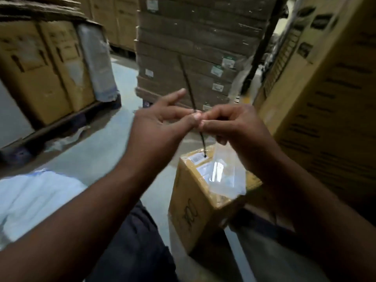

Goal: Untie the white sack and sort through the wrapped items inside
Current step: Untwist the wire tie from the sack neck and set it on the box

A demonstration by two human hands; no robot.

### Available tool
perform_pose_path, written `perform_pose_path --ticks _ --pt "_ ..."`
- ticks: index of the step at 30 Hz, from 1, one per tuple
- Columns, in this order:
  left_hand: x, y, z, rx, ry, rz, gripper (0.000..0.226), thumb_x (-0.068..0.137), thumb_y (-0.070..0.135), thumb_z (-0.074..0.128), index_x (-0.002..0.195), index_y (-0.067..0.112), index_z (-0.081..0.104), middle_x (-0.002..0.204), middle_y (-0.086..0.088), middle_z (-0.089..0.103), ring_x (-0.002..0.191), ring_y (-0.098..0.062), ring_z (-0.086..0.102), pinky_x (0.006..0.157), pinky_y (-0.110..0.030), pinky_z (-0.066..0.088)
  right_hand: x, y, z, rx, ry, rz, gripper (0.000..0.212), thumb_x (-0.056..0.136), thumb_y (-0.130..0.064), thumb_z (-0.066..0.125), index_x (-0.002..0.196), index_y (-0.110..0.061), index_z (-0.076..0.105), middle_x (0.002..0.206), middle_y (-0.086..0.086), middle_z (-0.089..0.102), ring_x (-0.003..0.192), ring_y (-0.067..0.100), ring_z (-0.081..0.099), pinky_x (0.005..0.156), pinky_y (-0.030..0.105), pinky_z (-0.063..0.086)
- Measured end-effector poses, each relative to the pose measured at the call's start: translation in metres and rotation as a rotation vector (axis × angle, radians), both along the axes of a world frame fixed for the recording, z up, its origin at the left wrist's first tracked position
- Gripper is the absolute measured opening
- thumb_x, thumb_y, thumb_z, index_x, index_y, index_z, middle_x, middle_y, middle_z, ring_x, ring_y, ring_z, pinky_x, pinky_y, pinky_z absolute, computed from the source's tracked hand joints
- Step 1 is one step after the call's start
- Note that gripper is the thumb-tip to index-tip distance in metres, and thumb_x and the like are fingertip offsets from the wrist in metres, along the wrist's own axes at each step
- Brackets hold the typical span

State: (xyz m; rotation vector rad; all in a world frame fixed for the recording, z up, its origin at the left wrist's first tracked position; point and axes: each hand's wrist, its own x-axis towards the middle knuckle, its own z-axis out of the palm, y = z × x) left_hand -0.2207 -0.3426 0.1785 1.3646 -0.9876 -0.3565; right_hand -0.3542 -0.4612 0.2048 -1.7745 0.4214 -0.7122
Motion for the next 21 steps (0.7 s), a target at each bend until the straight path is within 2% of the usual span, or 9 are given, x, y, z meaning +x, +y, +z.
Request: perform_pose_path --ticks 3,4,6,8,12,15,18,19,21 --pt "-0.037 -0.042 -0.002 0.096 -0.205 -0.076 0.018 0.093 0.036 0.073 0.107 0.029 0.082 0.157 0.019 0.046 0.119 0.024 0.045 0.091 -0.005 0.039 -0.045 -0.026 -0.017 0.029 -0.036 -0.176 0.01 0.081 0.006 0.07 0.074 -0.001 0.068 0.068 -0.003 0.067 0.066 0.004 0.064 0.064 0.013 0.048" --pt "-0.045 -0.056 -0.006 0.141 -0.272 -0.082 0.021 0.093 0.039 0.071 0.11 0.031 0.081 0.16 0.019 0.042 0.127 0.018 0.044 0.094 -0.008 0.038 -0.056 -0.035 -0.028 0.042 -0.045 -0.23 0.01 0.08 0.003 0.071 0.073 -0.002 0.067 0.074 0.0 0.068 0.073 0.008 0.065 0.069 0.017 0.05" --pt "-0.056 -0.08 -0.02 0.254 -0.382 -0.069 0.029 0.094 0.048 0.067 0.117 0.034 0.077 0.165 0.016 0.035 0.146 -0.005 0.039 0.114 -0.032 0.039 -0.069 -0.056 -0.056 0.066 -0.034 -0.345 0.012 0.078 -0.009 0.075 0.075 0.002 0.069 0.092 0.007 0.069 0.088 0.016 0.068 0.079 0.026 0.053" --pt "-0.063 -0.099 -0.038 0.392 -0.507 -0.039 0.043 0.094 0.059 0.062 0.128 0.035 0.071 0.167 0.014 0.029 0.154 -0.015 0.03 0.123 -0.052 0.027 -0.075 -0.078 -0.088 0.096 0.001 -0.491 0.019 0.077 -0.016 0.077 0.081 0.003 0.074 0.11 0.009 0.07 0.104 0.019 0.067 0.09 0.036 0.053" --pt "-0.063 -0.111 -0.071 0.521 -0.618 -0.002 0.058 0.092 0.067 0.056 0.141 0.036 0.061 0.171 0.011 0.022 0.158 -0.017 0.018 0.126 -0.052 0.009 -0.076 -0.113 -0.144 0.166 0.119 -0.649 0.022 0.08 -0.018 0.081 0.091 0.001 0.076 0.123 0.005 0.066 0.114 0.019 0.062 0.098 0.039 0.048" --pt "-0.054 -0.105 -0.083 0.553 -0.687 0.018 0.062 0.091 0.068 0.056 0.145 0.036 0.056 0.172 0.009 0.017 0.159 -0.018 0.015 0.127 -0.052 0.006 -0.066 -0.128 -0.166 0.175 0.17 -0.715 0.025 0.074 -0.022 0.085 0.088 -0.004 0.075 0.116 0.006 0.067 0.104 0.018 0.064 0.094 0.038 0.052" --pt "-0.041 -0.098 -0.087 0.572 -0.743 0.031 0.066 0.091 0.069 0.055 0.149 0.038 0.051 0.174 0.007 0.01 0.16 -0.019 0.01 0.127 -0.051 0.002 -0.051 -0.135 -0.173 0.151 0.209 -0.757 0.023 0.076 -0.02 0.084 0.086 -0.003 0.073 0.084 -0.001 0.066 0.081 0.013 0.063 0.077 0.033 0.051" --pt "-0.037 -0.096 -0.088 0.574 -0.758 0.039 0.068 0.091 0.07 0.055 0.15 0.038 0.049 0.174 0.006 0.008 0.16 -0.02 0.009 0.127 -0.051 0.001 -0.045 -0.138 -0.175 0.144 0.224 -0.765 0.023 0.077 -0.019 0.083 0.087 -0.001 0.073 0.081 0.002 0.067 0.077 0.014 0.063 0.074 0.031 0.051" --pt "-0.03 -0.093 -0.09 0.584 -0.793 0.056 0.073 0.09 0.072 0.053 0.154 0.038 0.044 0.175 0.005 0.004 0.161 -0.02 0.005 0.127 -0.051 -0.001 -0.038 -0.145 -0.181 0.121 0.302 -0.776 0.026 0.075 -0.022 0.083 0.088 -0.001 0.075 0.088 0.011 0.073 0.085 0.025 0.069 0.077 0.037 0.055"
